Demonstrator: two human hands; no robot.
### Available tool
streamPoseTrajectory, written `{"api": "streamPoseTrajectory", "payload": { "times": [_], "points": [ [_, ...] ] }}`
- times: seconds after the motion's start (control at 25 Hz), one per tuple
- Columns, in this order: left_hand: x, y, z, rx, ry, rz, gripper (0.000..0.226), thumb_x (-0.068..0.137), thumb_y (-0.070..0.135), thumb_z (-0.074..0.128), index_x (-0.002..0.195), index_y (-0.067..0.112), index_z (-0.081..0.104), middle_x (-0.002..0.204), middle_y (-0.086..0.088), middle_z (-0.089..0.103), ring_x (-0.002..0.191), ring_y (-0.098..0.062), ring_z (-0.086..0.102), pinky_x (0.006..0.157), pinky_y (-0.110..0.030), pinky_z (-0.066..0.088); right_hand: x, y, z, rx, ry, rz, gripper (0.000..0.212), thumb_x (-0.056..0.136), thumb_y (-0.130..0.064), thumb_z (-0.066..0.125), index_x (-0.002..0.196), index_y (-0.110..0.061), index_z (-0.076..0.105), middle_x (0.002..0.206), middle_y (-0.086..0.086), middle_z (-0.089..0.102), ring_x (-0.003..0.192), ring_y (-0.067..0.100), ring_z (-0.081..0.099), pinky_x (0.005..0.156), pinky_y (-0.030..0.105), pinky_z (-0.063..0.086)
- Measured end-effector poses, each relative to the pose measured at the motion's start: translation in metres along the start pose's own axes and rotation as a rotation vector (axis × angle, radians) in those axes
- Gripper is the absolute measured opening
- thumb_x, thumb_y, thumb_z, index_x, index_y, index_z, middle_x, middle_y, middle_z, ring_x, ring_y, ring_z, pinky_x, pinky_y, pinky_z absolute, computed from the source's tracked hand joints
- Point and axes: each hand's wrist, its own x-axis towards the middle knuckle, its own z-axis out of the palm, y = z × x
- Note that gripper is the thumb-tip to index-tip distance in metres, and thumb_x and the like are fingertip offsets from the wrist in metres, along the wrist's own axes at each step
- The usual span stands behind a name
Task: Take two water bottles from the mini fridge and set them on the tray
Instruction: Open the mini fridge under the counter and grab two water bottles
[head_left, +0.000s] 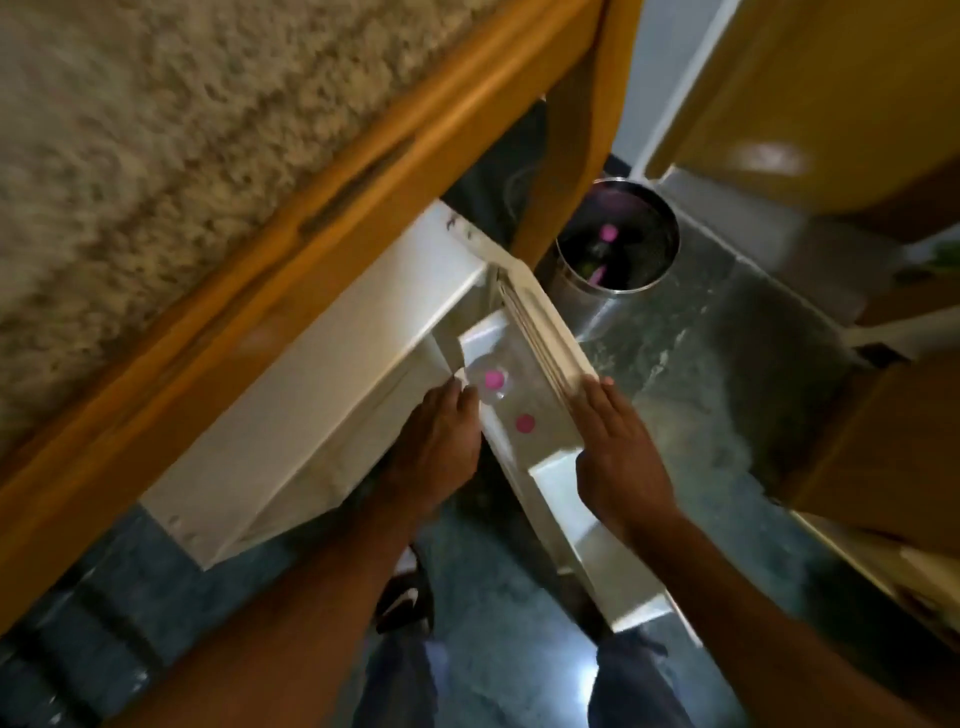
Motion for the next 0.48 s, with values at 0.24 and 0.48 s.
{"api": "streamPoseTrajectory", "payload": {
  "times": [0.24, 0.48],
  "points": [
    [0.060, -0.023, 0.029, -0.111, -0.248, 0.245, 0.049, 0.086, 0.008, 0.055, 0.134, 0.014, 0.044, 0.135, -0.019, 0.050, 0.126, -0.038, 0.047, 0.097, -0.048, 0.047, -0.038, -0.086, 0.078, 0.189, 0.207, 0.196, 0.035, 0.089, -0.016, 0.052, 0.123, -0.008, 0.052, 0.125, 0.018, 0.057, 0.112, 0.032, 0.052, 0.096, 0.041, 0.044],
    [0.088, -0.050, 0.070, -0.137, -0.321, 0.455, 0.042, 0.080, -0.008, 0.052, 0.122, -0.002, 0.052, 0.133, -0.031, 0.047, 0.128, -0.044, 0.045, 0.100, -0.054, 0.046, -0.002, -0.070, 0.174, 0.611, -0.037, 0.794, 0.094, 0.088, -0.022, 0.066, 0.152, -0.021, -0.004, 0.155, 0.022, 0.026, 0.089, 0.027, 0.061, 0.062, 0.020, 0.052]
  ]
}}
